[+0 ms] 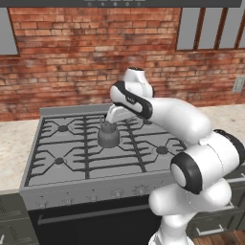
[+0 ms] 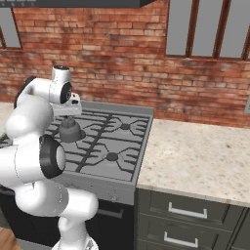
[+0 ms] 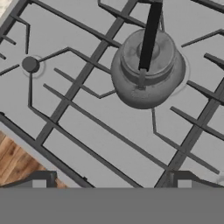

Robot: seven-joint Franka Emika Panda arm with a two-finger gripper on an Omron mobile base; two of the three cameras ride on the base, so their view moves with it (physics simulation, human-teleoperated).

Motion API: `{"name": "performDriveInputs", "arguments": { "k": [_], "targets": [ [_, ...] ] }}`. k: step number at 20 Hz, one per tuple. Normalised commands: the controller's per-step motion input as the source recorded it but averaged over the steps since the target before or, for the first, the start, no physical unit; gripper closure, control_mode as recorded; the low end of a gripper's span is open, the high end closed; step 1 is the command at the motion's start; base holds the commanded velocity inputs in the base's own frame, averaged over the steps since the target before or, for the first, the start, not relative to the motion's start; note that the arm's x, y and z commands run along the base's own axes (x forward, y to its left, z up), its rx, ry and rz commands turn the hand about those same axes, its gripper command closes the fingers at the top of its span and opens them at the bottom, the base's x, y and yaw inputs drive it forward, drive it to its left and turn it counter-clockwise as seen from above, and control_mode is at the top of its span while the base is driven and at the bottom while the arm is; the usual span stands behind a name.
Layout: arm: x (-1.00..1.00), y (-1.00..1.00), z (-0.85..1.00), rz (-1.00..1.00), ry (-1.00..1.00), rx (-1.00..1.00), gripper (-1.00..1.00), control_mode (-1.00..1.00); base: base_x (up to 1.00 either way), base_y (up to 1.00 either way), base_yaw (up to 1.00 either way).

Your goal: The kettle is done boiling. Turn off the stove, then wait for 300 timesteps before moving the kettle to the dining table.

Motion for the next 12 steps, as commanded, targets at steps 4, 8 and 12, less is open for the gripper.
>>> {"name": "performDriveInputs", "arguments": {
  "k": [4, 8, 12],
  "targets": [
    [0.27, 0.01, -0.03, 0.04, 0.00, 0.00, -1.00, -1.00, 0.00, 0.00, 0.00],
    [0.31, 0.09, -0.01, 0.01, 0.00, 0.00, -1.00, -1.00, 0.00, 0.00, 0.00],
    [0.27, 0.23, -0.02, 0.00, 0.00, 0.00, -1.00, -1.00, 0.00, 0.00, 0.00]
  ]
}}
